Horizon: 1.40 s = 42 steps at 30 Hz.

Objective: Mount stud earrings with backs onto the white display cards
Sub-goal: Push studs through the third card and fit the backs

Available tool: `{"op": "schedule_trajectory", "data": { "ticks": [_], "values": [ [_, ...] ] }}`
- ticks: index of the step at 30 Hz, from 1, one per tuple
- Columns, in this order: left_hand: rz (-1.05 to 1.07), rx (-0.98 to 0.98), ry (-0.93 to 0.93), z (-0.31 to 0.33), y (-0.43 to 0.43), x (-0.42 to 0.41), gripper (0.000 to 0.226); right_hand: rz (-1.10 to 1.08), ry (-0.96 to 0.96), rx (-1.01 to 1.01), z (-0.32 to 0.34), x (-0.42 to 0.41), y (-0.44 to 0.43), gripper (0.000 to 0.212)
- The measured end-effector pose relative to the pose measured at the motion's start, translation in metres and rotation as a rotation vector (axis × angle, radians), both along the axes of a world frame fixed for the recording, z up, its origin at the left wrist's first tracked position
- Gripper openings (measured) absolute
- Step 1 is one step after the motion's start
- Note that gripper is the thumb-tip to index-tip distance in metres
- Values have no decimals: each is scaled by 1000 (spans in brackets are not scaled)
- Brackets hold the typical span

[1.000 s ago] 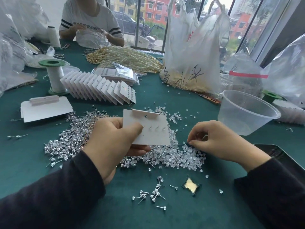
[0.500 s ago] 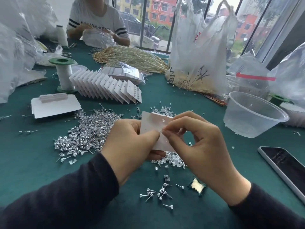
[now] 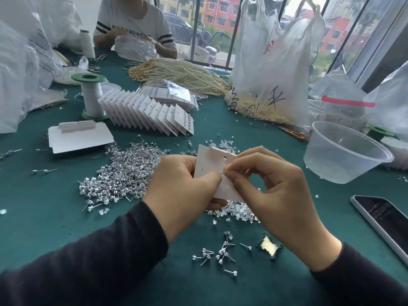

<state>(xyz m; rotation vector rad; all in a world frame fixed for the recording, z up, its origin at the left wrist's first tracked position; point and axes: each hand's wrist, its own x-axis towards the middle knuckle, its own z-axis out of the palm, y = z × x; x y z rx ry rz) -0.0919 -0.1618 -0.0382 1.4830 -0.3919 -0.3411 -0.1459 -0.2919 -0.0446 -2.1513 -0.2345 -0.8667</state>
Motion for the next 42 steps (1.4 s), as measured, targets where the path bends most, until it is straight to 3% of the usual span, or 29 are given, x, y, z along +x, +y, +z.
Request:
{"op": "schedule_trajectory", "data": {
  "ticks": [14,19,23,30,33,39,42],
  "values": [
    [-18,-17,-91,-3,2,-1,16,-49,-82,-90,-8,0,6,6],
    [-27,-23,-46,-3,1,0,15,-44,-53,-51,-9,1,5,4],
    [3,-7,-69,-1,1,0,25,-67,-86,-73,-8,0,5,5],
    [31,84,-206,-2,2,-1,12,-114,-113,-165,-7,-1,8,6],
    [39,96,-233,-2,1,0,24,-122,-125,-191,-8,-1,9,6],
    [-10,84,-201,-3,4,2,12,-103,-109,-188,-9,0,9,6],
    [-252,-7,13,9,7,7,27,-95,-72,-86,-4,-1,3,6]
  ]
}}
